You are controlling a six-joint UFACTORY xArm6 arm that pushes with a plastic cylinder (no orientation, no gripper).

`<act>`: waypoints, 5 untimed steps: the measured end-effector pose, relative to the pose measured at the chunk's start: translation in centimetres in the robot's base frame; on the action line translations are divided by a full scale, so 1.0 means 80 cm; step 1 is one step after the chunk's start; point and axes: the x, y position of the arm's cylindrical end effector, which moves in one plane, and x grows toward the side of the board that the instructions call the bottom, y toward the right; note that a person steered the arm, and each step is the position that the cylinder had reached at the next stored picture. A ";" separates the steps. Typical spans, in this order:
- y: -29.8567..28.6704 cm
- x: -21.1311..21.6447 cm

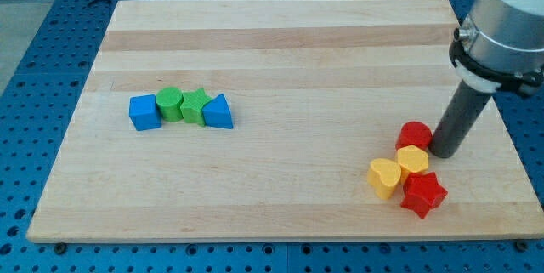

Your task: Separate the green star and the blue triangle

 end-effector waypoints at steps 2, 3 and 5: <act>-0.009 -0.080; -0.082 -0.094; -0.227 -0.096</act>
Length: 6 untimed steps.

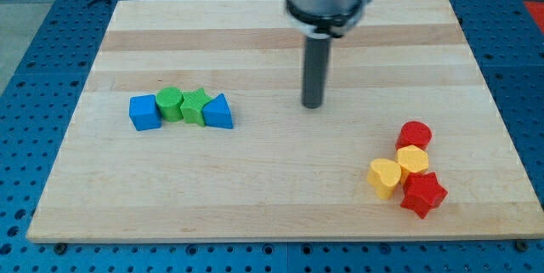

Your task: Separate the green star and the blue triangle

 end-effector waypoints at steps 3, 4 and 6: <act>-0.165 -0.032; -0.164 0.004; -0.062 0.015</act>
